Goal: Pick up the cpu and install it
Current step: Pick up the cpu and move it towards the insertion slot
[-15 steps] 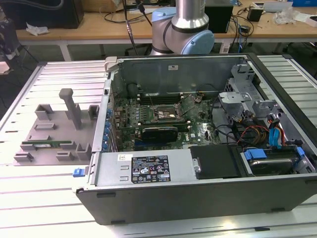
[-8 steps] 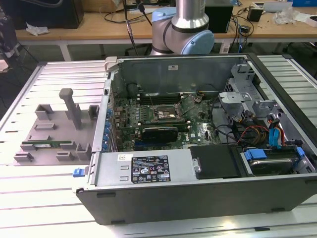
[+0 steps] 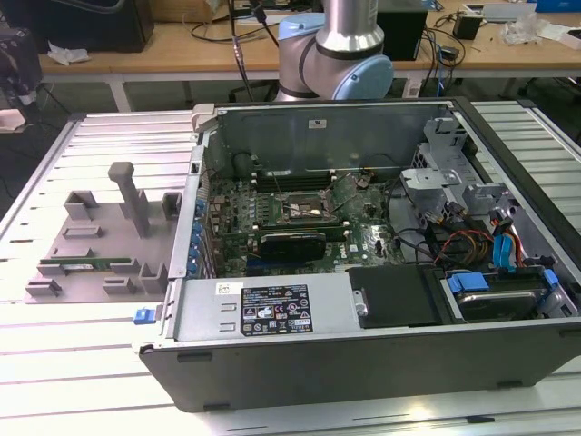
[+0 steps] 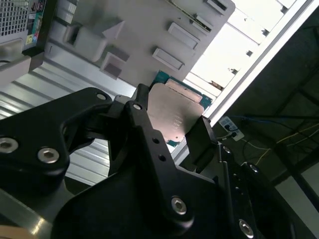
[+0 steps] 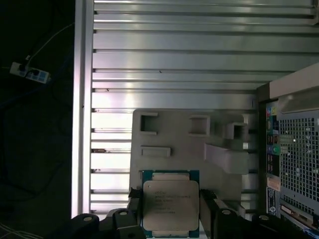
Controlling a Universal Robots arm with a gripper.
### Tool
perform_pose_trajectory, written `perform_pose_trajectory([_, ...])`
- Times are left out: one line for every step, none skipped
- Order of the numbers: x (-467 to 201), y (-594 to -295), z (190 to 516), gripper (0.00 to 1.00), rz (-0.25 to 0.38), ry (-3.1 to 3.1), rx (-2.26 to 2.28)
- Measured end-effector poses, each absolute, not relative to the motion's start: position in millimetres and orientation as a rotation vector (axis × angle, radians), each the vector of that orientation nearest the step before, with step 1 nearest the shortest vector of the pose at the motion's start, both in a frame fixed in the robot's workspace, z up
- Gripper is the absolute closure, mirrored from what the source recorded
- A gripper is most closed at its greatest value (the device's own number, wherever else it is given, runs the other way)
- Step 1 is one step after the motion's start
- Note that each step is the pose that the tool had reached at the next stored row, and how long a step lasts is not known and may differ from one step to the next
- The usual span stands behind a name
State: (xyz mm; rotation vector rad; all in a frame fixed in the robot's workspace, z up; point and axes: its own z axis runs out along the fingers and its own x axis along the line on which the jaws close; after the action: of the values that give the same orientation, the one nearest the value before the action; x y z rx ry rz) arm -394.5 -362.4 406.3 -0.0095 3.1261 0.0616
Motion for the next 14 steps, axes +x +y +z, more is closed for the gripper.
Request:
perform_pose_trajectory([-388, -362, 406, 0.45, 0.062, 3.126, -0.01])
perform_pose_trajectory([-384, -362, 406, 0.45, 0.062, 3.126, -0.01])
perform_pose_trajectory([-380, -362, 406, 0.45, 0.062, 3.126, -0.01])
perform_pose_trajectory([-376, -362, 406, 0.45, 0.062, 3.126, -0.01])
perform_pose_trajectory([-371, -362, 406, 0.45, 0.062, 3.126, -0.01])
perform_pose_trajectory([-366, -362, 406, 0.45, 0.062, 3.126, -0.01])
perform_pose_trajectory([-364, -362, 406, 0.45, 0.062, 3.126, -0.01])
perform_pose_trajectory([-360, -362, 406, 0.45, 0.062, 3.126, -0.009])
perform_pose_trajectory([-356, -362, 406, 0.45, 0.062, 3.126, -0.01])
perform_pose_trajectory([-351, -362, 406, 0.45, 0.062, 3.126, -0.01])
perform_pose_trajectory([-348, -362, 406, 0.45, 0.062, 3.126, -0.01])
perform_pose_trajectory([-345, -362, 406, 0.45, 0.062, 3.126, -0.01])
perform_pose_trajectory([-340, -362, 406, 0.45, 0.062, 3.126, -0.01])
perform_pose_trajectory([-337, -362, 406, 0.45, 0.062, 3.126, -0.01])
